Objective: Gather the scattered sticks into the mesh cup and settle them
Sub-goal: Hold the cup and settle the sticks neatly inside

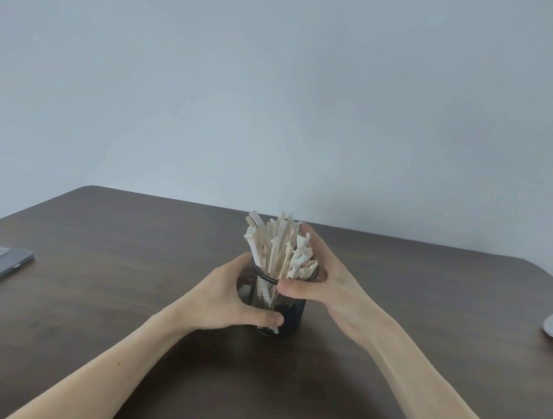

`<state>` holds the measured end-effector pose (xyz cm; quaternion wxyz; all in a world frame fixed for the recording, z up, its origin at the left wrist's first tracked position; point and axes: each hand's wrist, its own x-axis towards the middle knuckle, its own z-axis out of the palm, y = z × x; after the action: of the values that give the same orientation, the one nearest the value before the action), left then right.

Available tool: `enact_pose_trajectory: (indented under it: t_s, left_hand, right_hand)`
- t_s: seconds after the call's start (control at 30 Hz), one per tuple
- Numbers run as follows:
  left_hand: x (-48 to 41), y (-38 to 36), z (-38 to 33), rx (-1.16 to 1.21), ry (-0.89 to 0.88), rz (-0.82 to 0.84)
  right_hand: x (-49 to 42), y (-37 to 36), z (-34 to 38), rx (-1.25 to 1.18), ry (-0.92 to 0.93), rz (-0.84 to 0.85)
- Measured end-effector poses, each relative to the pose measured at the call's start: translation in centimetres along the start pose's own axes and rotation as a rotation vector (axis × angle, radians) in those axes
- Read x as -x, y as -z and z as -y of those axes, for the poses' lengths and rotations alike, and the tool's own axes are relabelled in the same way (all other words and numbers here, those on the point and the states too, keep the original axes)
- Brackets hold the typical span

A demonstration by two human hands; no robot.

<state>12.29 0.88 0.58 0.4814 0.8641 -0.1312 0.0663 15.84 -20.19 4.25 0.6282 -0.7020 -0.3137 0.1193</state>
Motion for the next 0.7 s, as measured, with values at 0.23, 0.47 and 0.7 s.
enact_pose_trajectory:
  t_s: [0.23,0.47,0.7]
  left_hand:
    - [0.1,0.0,-0.3,-0.024,0.007,0.063]
    - [0.2,0.1,-0.2,-0.049,-0.001,-0.013]
    - [0.0,1.0,-0.5,-0.014,0.025,0.083]
  right_hand:
    - [-0.3,-0.1,-1.0,-0.047,-0.045,-0.140]
    - [0.2,0.3,-0.6,0.025,-0.041,-0.072]
    - [0.1,0.0,-0.6,0.043,-0.058,-0.059]
